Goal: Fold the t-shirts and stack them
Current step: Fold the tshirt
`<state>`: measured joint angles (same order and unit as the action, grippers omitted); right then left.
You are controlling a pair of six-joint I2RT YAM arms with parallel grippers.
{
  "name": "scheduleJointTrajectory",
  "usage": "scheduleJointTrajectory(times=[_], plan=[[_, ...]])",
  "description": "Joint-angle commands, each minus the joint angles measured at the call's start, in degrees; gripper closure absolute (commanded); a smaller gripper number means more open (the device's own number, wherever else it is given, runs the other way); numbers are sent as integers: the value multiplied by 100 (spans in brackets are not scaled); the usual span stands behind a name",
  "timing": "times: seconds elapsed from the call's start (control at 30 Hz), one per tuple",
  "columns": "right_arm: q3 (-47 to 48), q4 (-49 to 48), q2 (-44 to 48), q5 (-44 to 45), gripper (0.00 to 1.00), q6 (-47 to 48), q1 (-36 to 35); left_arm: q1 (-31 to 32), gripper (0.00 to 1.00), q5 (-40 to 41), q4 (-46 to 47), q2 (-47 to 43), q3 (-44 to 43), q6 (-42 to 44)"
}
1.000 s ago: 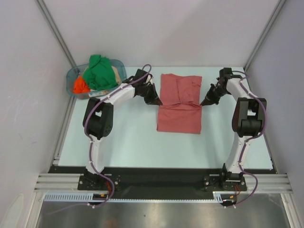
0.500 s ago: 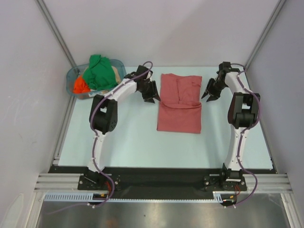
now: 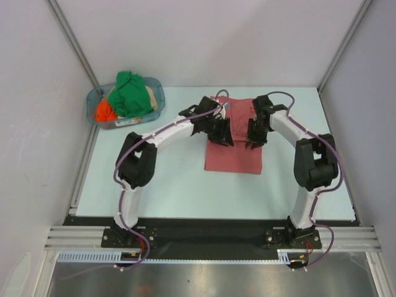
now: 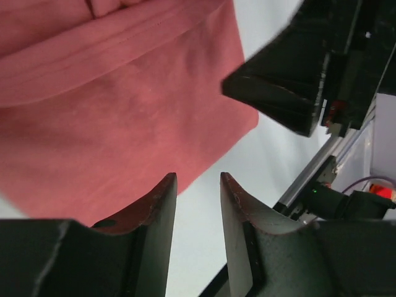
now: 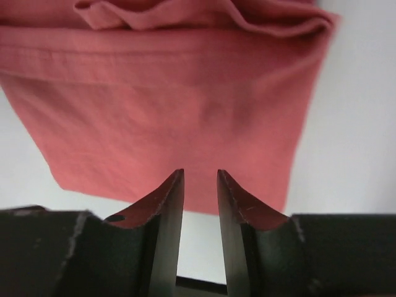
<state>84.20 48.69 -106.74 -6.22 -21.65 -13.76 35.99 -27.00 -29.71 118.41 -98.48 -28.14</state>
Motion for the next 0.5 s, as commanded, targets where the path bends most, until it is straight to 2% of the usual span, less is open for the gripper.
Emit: scheduleJointTrajectory(times=[0.0, 0.17, 0.37, 0.47], plan=[[200, -859, -619, 393, 67, -217, -83, -74, 60, -174, 518, 577, -127, 133], [1053, -949, -1471, 613, 63, -86, -48, -214, 60, 11, 310, 1507, -997, 484], [2284, -597, -2114, 850, 59, 82, 233, -644, 57, 440, 72, 1992, -1831, 695], [2818, -292, -2298, 824, 57, 240, 444, -952, 54, 678, -437, 2405, -2857, 950]])
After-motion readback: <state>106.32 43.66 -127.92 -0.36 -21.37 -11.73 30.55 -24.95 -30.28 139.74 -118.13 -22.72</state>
